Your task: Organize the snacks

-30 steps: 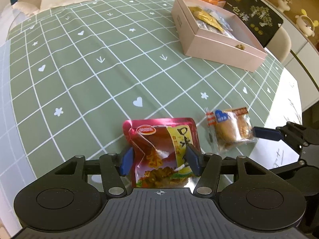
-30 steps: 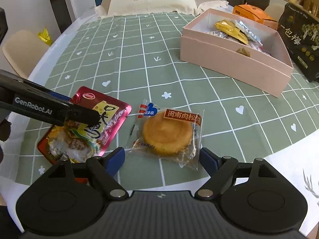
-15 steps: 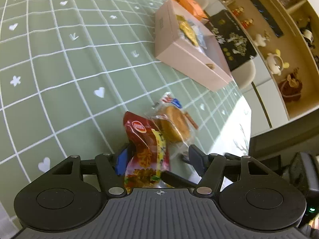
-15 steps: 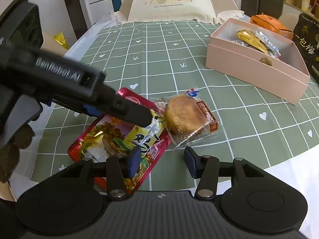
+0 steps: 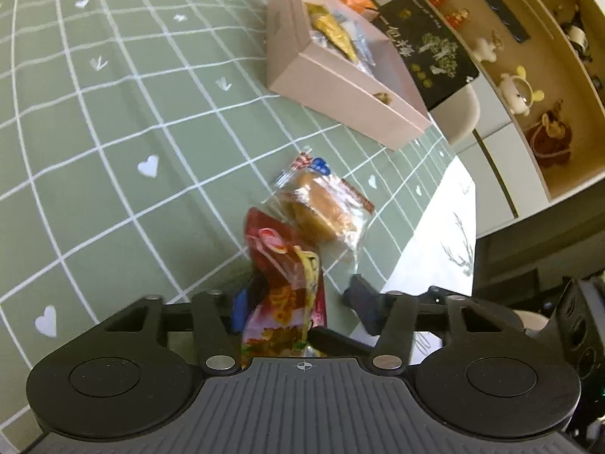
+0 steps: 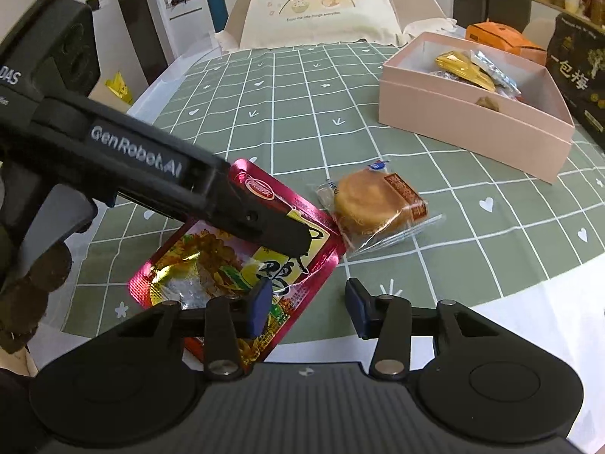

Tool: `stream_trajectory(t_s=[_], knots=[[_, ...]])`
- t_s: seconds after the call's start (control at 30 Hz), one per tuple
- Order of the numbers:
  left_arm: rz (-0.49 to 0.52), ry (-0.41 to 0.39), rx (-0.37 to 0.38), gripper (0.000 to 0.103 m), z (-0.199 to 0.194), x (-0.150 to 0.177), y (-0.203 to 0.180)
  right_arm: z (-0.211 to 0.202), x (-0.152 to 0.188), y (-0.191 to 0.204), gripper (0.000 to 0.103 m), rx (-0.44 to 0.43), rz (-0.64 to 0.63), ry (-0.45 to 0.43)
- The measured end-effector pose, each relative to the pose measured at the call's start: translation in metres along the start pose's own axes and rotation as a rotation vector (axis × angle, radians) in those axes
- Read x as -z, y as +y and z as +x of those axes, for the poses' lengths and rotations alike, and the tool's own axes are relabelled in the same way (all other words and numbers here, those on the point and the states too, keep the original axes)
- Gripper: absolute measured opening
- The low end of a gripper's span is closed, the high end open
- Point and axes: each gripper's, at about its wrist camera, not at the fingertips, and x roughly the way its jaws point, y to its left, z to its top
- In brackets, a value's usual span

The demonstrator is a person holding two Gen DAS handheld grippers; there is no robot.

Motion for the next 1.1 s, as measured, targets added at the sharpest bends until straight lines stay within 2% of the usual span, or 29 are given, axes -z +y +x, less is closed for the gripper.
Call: stream_trajectory(t_s=[0.03, 0.07, 0.23, 0.33, 0.43, 0.5, 0.6, 0.7, 0.83, 0.97, 1.1], knots=[[-0.003, 0.01, -0.007, 0.043, -0.002, 0.0, -0.001, -0.001, 0.001, -0.001, 0.044, -0.002, 0.008, -0.003], [0.004, 0.017, -0.008, 0.041, -0.006, 0.002, -0.003, -0.002, 0.002, -0.002, 0.044, -0.002, 0.016, -0.004], [0.042, 0.007, 0.092, 0.039, -0.024, 0.008, -0.015, -0.006, 0.007, -0.008, 0.044, 0.007, 0.029, -0.01], [0.045, 0.008, 0.082, 0.041, -0.011, 0.007, -0.016, -0.006, 0.008, -0.007, 0.044, 0.009, 0.026, -0.012], [0.065, 0.007, 0.02, 0.047, 0.006, 0.008, -0.019, -0.006, 0.007, -0.006, 0.044, 0.01, 0.019, -0.017], [0.075, 0.027, 0.013, 0.045, 0.014, 0.01, -0.02, -0.005, 0.008, -0.004, 0.044, 0.012, 0.017, -0.019], [0.058, 0.048, 0.006, 0.027, 0.013, 0.013, -0.017, -0.005, 0.009, -0.002, 0.044, 0.02, -0.004, -0.018], [-0.003, 0.056, 0.015, 0.025, 0.009, 0.016, -0.006, -0.007, 0.011, -0.004, 0.048, 0.015, -0.011, -0.021], [0.011, 0.001, -0.047, 0.024, -0.006, 0.019, -0.008, -0.006, 0.012, -0.001, 0.071, 0.029, -0.028, -0.01], [0.059, -0.024, -0.2, 0.024, -0.024, 0.017, -0.01, -0.007, 0.006, -0.002, 0.071, 0.071, -0.036, 0.005], [0.111, -0.034, -0.271, 0.024, -0.029, 0.017, -0.017, -0.009, -0.012, -0.01, 0.072, 0.104, -0.045, -0.044]])
